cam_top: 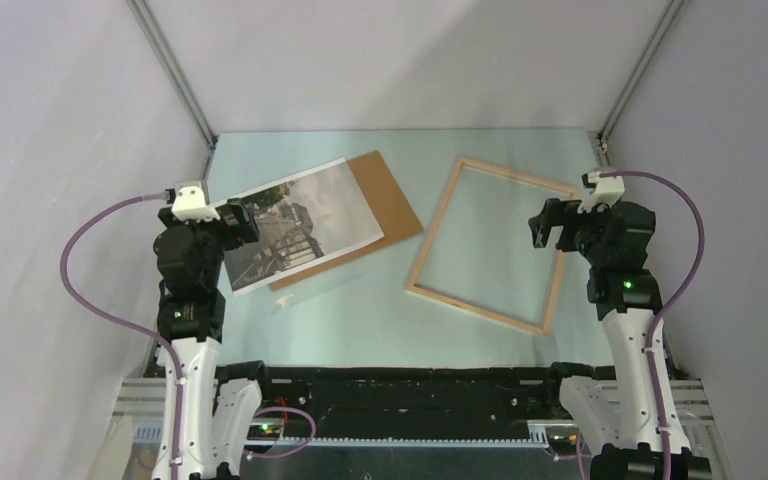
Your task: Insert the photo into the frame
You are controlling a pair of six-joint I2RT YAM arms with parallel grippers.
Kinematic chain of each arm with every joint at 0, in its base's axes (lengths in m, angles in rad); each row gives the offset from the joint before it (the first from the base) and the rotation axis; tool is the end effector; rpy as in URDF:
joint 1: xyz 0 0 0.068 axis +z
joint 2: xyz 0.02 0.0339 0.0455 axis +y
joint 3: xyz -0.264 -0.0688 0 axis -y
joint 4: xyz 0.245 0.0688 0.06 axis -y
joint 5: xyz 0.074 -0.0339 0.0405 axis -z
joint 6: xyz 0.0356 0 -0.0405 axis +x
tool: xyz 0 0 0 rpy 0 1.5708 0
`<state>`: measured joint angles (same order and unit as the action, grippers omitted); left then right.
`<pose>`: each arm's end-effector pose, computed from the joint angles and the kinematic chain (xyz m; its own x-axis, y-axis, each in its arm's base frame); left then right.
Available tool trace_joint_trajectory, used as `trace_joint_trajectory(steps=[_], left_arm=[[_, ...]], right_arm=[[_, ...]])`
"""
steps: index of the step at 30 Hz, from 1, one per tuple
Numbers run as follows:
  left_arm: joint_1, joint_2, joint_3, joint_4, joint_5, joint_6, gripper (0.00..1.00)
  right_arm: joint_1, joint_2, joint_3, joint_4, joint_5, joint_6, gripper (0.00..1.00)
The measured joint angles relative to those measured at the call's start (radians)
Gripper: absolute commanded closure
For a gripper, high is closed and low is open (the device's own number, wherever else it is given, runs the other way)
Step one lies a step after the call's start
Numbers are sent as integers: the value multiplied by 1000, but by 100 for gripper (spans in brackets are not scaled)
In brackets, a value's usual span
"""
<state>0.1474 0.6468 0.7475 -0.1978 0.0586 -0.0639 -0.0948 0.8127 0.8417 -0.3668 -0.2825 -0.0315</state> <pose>0.1547 0.0209 0.3463 -0.0900 -0.0778 -0.9929 -0.0949 0.9931 -0.0692 0.1838 -0.0075 0.3364 -0.3244 0.0005 -0.9459 -0.1812 0.9814 0.0626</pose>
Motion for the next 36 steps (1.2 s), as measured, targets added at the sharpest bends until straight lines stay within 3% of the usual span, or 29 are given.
trace_joint_trajectory(steps=[19, 23, 30, 36], left_arm=[[12, -25, 0, 0, -13, 1, 2], [12, -6, 0, -5, -8, 7, 2], [13, 72, -1, -71, -7, 66, 2], [13, 249, 9, -159, -29, 109, 2]], right_arm=[[54, 3, -4, -1, -24, -53, 0], [218, 62, 5, 14, 48, -85, 0], [620, 326, 57, 90, 264, -175, 0], [747, 577, 198, 161, 275, -158, 0]])
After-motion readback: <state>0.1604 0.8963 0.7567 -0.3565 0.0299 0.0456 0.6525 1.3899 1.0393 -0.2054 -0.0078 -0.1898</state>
